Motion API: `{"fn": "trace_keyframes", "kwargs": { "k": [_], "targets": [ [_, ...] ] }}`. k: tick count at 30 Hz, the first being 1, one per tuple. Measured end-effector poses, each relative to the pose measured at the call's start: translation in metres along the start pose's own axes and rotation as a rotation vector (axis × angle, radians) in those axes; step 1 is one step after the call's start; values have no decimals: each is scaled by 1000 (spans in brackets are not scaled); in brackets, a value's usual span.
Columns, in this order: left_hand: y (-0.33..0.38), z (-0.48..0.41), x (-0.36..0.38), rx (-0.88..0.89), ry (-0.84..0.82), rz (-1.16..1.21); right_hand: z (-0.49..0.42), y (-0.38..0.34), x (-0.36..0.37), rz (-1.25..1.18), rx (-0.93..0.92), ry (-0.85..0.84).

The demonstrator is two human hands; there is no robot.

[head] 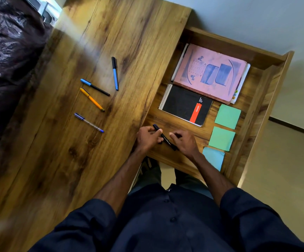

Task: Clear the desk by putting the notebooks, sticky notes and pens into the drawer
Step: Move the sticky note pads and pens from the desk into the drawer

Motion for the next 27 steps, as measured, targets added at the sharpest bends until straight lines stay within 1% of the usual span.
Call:
{"fn": "trace_keyframes", "kwargs": {
  "k": [2, 5, 7, 9, 11, 13, 15, 20, 27],
  "targets": [
    [0, -4, 7, -51, -2, 96, 0, -7, -9, -94, -38, -39],
    [-1, -9, 16, -104, 8, 135, -2, -7, -14, -72, -69, -108],
    [-3, -12, 20, -132, -8, 151, -3, -3, -17, -41, -52, -98],
    [-6, -14, 22, -154, -34, 106, -3, 2, -20, 50, -15, -56],
    [-8, -14, 19, -169, -48, 0, -4, 11, -18, 139, 50, -31],
    [-10, -15, 11, -165, -36, -81, -4, 22, -11, 233, 122, -48],
    [-11, -14, 5, -151, -22, -121, -2, 28, -3, 306, 152, -75],
    [-15, -9, 2, -120, -38, -172, 2, 27, 2, 319, 145, -40],
    [-16, -7, 6, -113, -35, -177, 1, 29, 2, 323, 163, -47]
  ]
}}
Point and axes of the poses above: each hand's wrist, its own z-axis away from the middle knuckle, its own x-axis out of the palm, y = z × x, the point moved 9 cm from there along -z, towards the middle knuckle, and after that the axes turned 9 degrees about -y, right-handed, at the moved point
